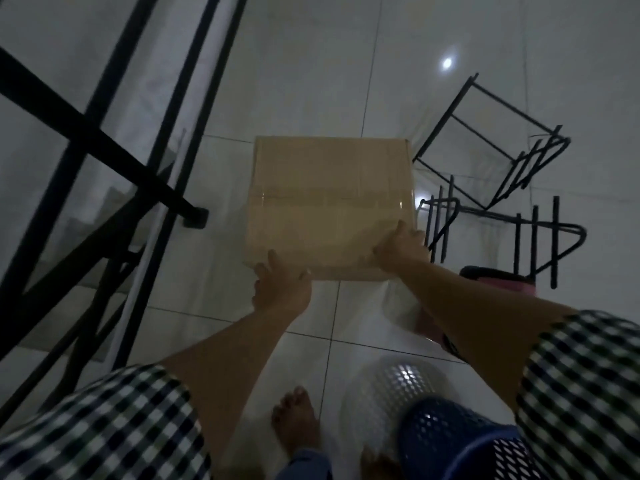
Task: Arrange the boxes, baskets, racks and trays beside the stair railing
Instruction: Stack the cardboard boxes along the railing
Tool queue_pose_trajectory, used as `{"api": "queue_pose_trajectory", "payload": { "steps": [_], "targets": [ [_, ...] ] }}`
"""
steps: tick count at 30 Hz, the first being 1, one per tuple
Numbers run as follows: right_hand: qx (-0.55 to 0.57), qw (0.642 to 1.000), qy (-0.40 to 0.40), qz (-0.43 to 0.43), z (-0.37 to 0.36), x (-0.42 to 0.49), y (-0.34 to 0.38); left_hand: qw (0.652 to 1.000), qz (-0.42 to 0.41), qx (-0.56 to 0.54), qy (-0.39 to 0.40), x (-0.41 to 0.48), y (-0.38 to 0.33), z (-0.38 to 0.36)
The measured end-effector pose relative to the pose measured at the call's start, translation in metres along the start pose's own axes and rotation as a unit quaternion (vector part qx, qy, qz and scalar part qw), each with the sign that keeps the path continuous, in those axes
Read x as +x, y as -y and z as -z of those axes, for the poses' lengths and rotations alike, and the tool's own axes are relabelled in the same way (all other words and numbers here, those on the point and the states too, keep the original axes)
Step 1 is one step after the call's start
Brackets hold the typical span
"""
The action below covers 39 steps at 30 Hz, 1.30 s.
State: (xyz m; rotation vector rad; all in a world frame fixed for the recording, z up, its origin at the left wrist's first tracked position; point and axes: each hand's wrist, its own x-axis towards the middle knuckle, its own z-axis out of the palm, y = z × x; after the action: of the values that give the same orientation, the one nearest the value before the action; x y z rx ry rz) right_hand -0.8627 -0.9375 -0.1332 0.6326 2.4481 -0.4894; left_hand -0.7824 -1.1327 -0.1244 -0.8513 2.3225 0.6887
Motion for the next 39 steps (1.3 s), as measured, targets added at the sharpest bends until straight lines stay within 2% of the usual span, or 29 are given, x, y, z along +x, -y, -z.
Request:
{"api": "queue_pose_trajectory", "payload": {
  "steps": [4,6,9,13,15,18,23,26,30,35,36,39],
  "targets": [
    [-0.037,0.999,-0.009,0.018,-0.022,0.016,-0.012,0.999,0.032,-0.025,0.0,0.015,-0.004,-0.01],
    [-0.041,0.999,-0.017,0.02,-0.029,0.016,-0.016,0.999,0.011,-0.035,0.038,0.019,-0.004,-0.016],
    [-0.039,0.999,-0.015,0.016,-0.034,0.007,-0.018,0.985,0.024,-0.124,0.117,0.019,-0.011,-0.026],
    [-0.07,0.996,-0.034,0.045,-0.037,-0.005,-0.023,0.924,0.152,-0.32,0.143,0.022,-0.034,-0.034],
    [-0.071,0.995,-0.057,0.049,-0.029,0.003,-0.021,0.898,0.199,-0.368,0.133,0.027,-0.041,-0.037],
    [-0.09,0.983,-0.129,0.095,-0.009,0.045,-0.004,0.877,0.229,-0.404,0.122,0.037,-0.043,-0.047],
    [-0.101,0.975,-0.099,0.171,0.017,0.117,0.044,0.81,0.265,-0.495,0.166,0.036,-0.044,-0.085],
    [-0.096,0.967,-0.109,0.208,0.016,0.145,0.058,0.778,0.27,-0.538,0.178,0.027,-0.051,-0.094],
    [-0.144,0.96,-0.102,0.218,0.028,0.153,0.056,0.782,0.265,-0.54,0.164,0.038,-0.048,-0.096],
    [-0.178,0.972,-0.072,0.139,0.021,0.112,0.033,0.855,0.26,-0.449,-0.03,0.054,-0.006,-0.093],
    [-0.17,0.976,-0.062,0.124,0.015,0.104,0.026,0.858,0.258,-0.442,-0.036,0.051,0.002,-0.088],
    [-0.099,0.991,-0.018,0.082,-0.001,0.085,0.006,0.817,0.244,-0.521,0.025,0.046,0.026,-0.078]
  ]
}}
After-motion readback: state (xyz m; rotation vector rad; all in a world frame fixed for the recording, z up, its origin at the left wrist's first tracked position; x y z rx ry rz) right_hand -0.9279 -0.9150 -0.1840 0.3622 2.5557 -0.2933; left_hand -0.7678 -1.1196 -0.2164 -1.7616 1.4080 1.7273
